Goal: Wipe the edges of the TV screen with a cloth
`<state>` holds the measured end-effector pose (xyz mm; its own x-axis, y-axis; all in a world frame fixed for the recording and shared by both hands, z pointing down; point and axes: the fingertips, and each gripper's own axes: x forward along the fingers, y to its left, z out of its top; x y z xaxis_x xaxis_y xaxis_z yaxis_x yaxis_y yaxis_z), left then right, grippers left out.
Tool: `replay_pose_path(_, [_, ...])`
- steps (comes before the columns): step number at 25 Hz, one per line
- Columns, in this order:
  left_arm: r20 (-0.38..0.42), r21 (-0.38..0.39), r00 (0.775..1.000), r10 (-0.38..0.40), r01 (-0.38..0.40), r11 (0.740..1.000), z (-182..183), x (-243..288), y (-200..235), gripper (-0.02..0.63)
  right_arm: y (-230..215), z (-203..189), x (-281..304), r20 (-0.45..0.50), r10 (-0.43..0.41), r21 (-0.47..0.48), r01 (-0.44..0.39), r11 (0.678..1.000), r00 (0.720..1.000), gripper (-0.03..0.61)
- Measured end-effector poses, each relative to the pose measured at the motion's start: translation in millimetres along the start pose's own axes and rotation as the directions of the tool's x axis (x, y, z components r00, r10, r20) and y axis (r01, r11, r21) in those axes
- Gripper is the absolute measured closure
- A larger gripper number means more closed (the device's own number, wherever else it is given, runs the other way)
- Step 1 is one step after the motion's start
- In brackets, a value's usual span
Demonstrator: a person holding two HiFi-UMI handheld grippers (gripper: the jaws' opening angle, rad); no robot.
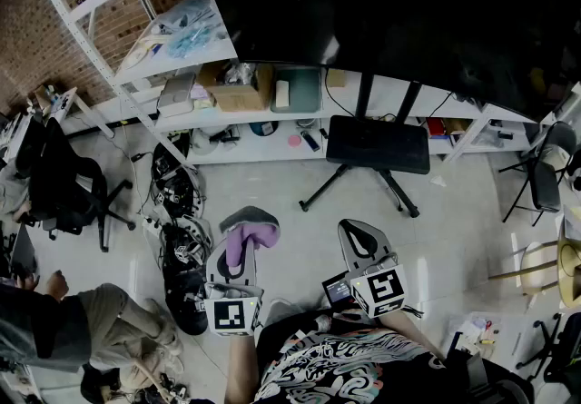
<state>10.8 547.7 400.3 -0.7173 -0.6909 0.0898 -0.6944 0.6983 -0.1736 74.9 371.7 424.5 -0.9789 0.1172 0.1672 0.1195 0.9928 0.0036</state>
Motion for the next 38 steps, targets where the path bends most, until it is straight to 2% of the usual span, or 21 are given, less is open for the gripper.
replay_pose_path(20, [-0.01,-0.006,1.0,0.016,-0.017,1.0,4,15,-8,0.546,-46,1,-9,0.017,-0.06,0.029,0.06,0.998,0.998,0.543])
replay_pose_path(28, [-0.023,-0.004,0.999,0.029,-0.029,1.0,-2,32,3,0.546,-64,2,2,0.022,-0.09,0.023,0.089,0.996,0.996,0.543])
replay_pose_path(34, [-0.018,-0.02,1.0,0.023,-0.023,1.0,-12,74,37,0.546,-69,8,43,0.021,-0.109,0.02,0.109,0.994,0.994,0.543])
replay_pose_path(38, [-0.025,-0.031,1.0,0.015,-0.016,0.999,-19,123,61,0.546,-92,15,84,0.017,-0.126,0.012,0.126,0.992,0.992,0.543])
